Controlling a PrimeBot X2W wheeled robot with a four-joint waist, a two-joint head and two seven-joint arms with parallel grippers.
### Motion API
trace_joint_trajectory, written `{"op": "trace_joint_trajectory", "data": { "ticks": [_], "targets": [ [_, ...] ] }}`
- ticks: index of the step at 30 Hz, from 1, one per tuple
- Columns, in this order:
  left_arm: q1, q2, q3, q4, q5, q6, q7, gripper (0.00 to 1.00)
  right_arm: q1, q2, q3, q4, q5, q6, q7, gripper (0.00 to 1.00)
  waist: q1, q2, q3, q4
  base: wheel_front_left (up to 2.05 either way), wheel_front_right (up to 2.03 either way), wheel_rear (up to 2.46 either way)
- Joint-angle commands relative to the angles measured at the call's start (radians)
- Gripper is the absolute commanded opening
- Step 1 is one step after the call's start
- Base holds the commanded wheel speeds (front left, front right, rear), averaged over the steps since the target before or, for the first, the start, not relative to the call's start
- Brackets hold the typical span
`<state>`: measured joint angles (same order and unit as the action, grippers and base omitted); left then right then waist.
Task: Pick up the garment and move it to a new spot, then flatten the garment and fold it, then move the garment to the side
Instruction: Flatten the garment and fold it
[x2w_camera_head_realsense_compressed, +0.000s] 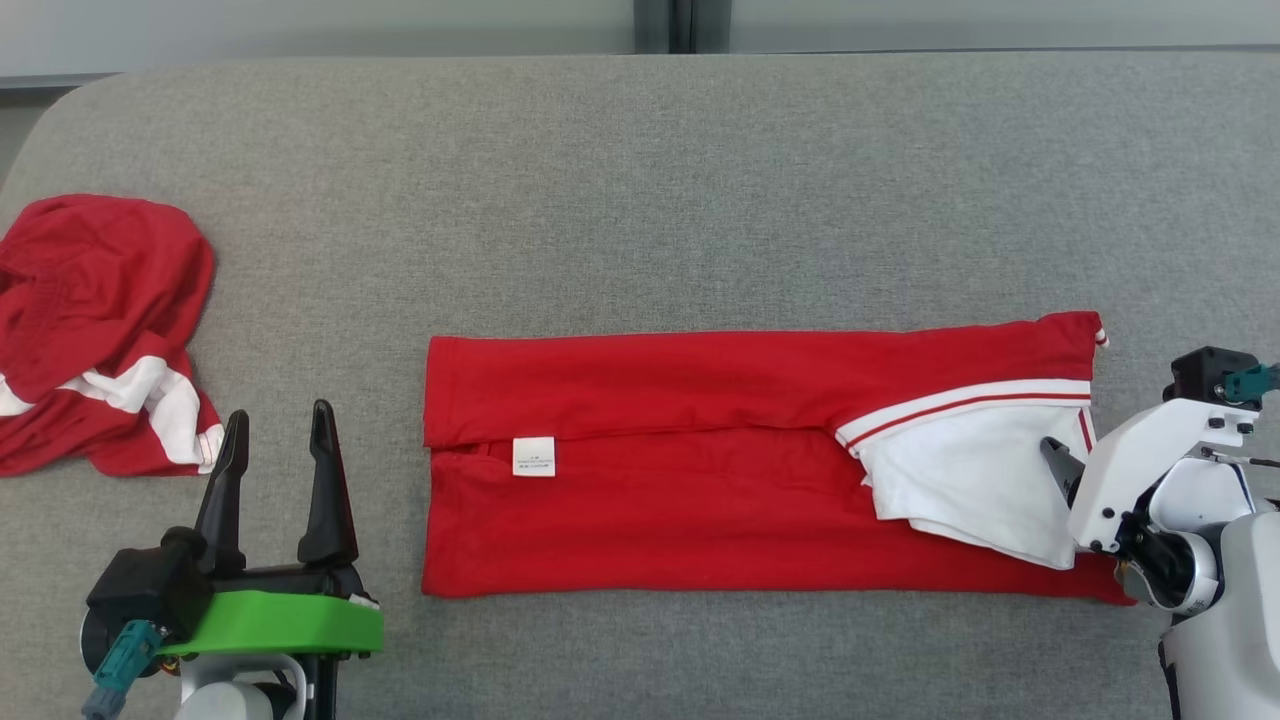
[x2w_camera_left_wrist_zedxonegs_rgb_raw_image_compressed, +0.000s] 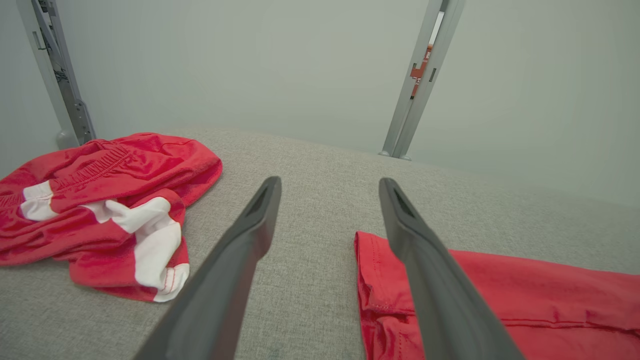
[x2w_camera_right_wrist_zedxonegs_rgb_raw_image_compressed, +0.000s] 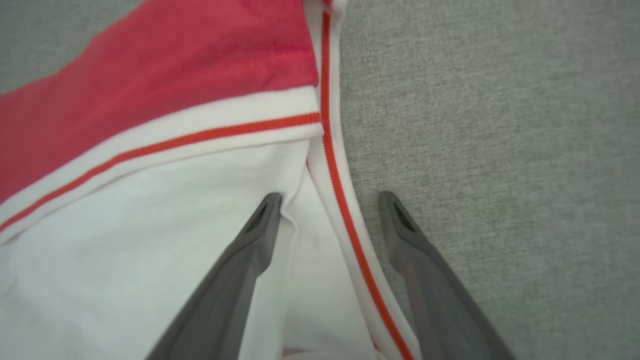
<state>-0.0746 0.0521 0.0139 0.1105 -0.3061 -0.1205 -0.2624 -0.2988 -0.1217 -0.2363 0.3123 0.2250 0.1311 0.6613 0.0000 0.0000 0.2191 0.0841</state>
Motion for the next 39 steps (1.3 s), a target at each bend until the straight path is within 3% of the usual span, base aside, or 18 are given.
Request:
{"op": "trace_joint_trajectory", "data": {
  "ticks": [1, 6, 7, 8, 9, 18, 29, 34, 39],
  "targets": [
    [-0.003, -0.001, 0.005, 0.001, 0.005, -0.003, -0.003, 1.00, -0.012, 0.006, -0.001, 0.018, 0.009, -0.001, -0.003, 1.00, 0.0000, 0.0000, 0.005, 0.004, 0.00, 0.00, 0.00],
    [-0.010, -0.001, 0.002, 0.006, 0.001, -0.007, -0.003, 1.00, -0.029, 0.012, 0.024, 0.055, 0.006, 0.000, 0.002, 1.00, 0.0000, 0.0000, 0.011, 0.003, 0.00, 0.00, 0.00],
    [-0.012, -0.001, 0.000, 0.007, 0.000, -0.007, -0.003, 1.00, -0.031, 0.012, 0.032, 0.062, 0.010, 0.000, 0.006, 0.70, 0.0000, 0.0000, 0.011, 0.002, 0.00, 0.00, 0.00],
    [-0.015, -0.001, -0.002, 0.009, -0.001, -0.008, -0.003, 1.00, -0.035, 0.013, 0.039, 0.069, 0.012, 0.000, 0.007, 0.14, 0.0000, 0.0000, 0.010, 0.001, 0.00, 0.00, 0.00],
    [-0.016, -0.001, -0.004, 0.009, -0.001, -0.008, -0.003, 1.00, -0.037, 0.012, 0.046, 0.072, 0.011, 0.000, 0.003, 0.00, 0.0000, 0.0000, 0.009, 0.000, 0.00, 0.00, 0.00],
    [-0.008, -0.001, -0.001, 0.024, 0.019, -0.009, -0.003, 1.00, -0.076, -0.042, -0.044, 0.039, -0.049, -0.001, -0.075, 0.00, 0.0000, 0.0000, -0.015, -0.034, 0.00, 0.00, 0.00],
    [-0.052, -0.001, -0.009, 0.051, 0.038, -0.011, -0.003, 1.00, -0.051, -0.153, -0.148, -0.060, -0.116, -0.001, -0.023, 0.00, 0.0000, 0.0000, -0.040, -0.087, 0.00, 0.00, 0.00],
    [-0.053, -0.001, -0.019, 0.062, 0.022, -0.011, -0.003, 1.00, -0.028, -0.117, -0.151, -0.118, -0.134, -0.001, -0.019, 0.00, 0.0000, 0.0000, -0.058, -0.101, 0.00, 0.00, 0.00],
    [-0.036, 0.000, -0.025, 0.071, 0.014, -0.011, -0.003, 1.00, 0.005, -0.072, -0.052, -0.180, -0.110, -0.001, -0.009, 0.00, 0.0000, 0.0000, -0.080, -0.104, 0.00, 0.00, 0.00]
  ]
}}
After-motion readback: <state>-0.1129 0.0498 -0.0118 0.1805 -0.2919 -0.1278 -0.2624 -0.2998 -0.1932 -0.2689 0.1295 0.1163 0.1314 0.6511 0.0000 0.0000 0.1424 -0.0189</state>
